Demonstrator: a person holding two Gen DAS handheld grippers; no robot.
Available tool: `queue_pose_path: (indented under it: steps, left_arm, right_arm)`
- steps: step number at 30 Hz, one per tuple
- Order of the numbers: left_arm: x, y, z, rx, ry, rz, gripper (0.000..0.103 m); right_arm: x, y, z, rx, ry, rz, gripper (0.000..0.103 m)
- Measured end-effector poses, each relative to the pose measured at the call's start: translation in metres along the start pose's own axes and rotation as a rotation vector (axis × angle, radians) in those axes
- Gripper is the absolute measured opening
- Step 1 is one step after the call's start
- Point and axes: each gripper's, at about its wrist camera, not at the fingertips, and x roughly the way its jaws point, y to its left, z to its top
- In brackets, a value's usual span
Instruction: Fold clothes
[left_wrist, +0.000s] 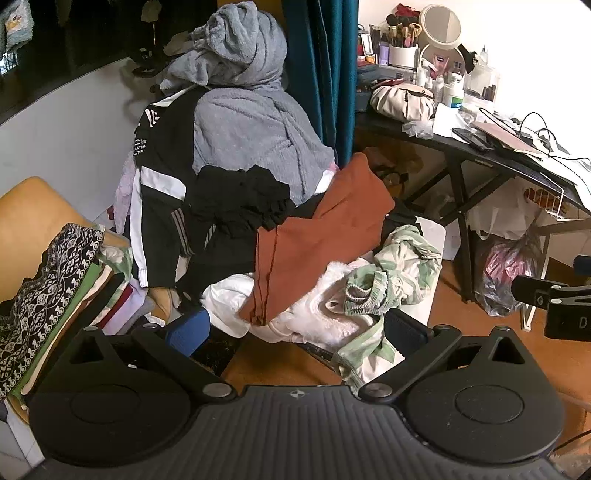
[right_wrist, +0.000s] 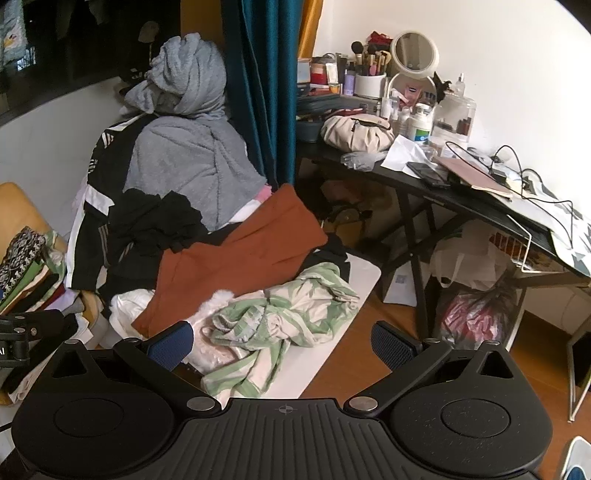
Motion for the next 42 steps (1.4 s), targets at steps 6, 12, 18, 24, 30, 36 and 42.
queue_pose_path:
  steps: [6,12,18,24,30,36,42]
  left_arm:
    - [0.002,0.0,-0.005,-0.003,0.002,-0.001,0.102]
    - [0.004,0.0,-0.01,-0.006,0.005,-0.003,0.102]
    - [0.005,-0.001,-0.014,-0.008,0.005,-0.002,0.102]
    - [0.005,0.0,-0.013,-0.012,0.01,-0.004,0.102]
    - [0.003,-0.001,-0.015,-0.012,0.01,-0.002,0.102]
    - [0.001,0.0,-0.014,-0.013,0.016,-0.001,0.102]
    - [0.002,0.0,-0.01,-0.017,0.028,-0.002,0.102]
  right_arm:
    - [0.0,0.002,0.001,0.0,0.004,0.001,0.102]
    - [-0.003,-0.001,-0.002,-0.003,0.002,0.0,0.102]
    - [-0.003,-0.003,-0.002,0.002,0.003,-0.004,0.102]
    - [-0.003,-0.003,-0.002,0.004,0.005,-0.004,0.102]
    - [-0.003,-0.003,-0.002,0.006,0.007,-0.004,0.102]
    - [-0.003,-0.003,-0.001,0.007,0.009,-0.004,0.102]
    - [-0.002,-0.005,-0.002,0.008,0.011,-0.004,0.102]
